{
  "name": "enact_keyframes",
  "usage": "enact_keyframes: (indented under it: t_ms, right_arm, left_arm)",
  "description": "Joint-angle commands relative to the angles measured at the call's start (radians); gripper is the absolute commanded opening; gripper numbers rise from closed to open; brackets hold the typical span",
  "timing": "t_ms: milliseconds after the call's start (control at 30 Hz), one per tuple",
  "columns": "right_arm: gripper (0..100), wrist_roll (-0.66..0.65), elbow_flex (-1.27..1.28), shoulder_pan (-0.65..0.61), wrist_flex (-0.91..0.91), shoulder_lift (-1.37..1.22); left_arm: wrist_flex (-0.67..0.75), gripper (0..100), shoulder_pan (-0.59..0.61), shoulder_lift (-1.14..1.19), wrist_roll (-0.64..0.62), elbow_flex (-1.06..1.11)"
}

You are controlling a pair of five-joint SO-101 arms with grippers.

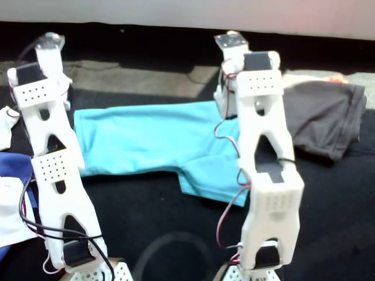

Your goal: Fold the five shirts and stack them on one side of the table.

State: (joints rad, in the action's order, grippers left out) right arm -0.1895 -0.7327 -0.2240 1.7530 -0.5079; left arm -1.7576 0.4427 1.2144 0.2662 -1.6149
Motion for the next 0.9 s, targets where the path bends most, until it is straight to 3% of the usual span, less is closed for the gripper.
enact_keyframes:
  t_ms: [0, 267, 500, 867]
  right_arm:
    - [0.6, 0.005, 0.147, -0.025, -0.013, 0.202]
    - [0.6, 0.005, 0.67, -0.128, -0.254, 0.516]
    - [0.6, 0.003, 1.03, -0.209, -0.466, 0.642]
    - [0.6, 0.003, 1.122, -0.32, -0.503, 0.653]
  left_arm:
    - [-0.012, 1, 0.002, -0.186, -0.034, 0.048]
    - [-0.009, 1, -0.036, -0.61, -0.034, 0.618]
    - [0.0, 1, -0.122, -0.906, -0.032, 1.075]
    - [0.338, 1, -0.15, -1.182, -0.032, 1.722]
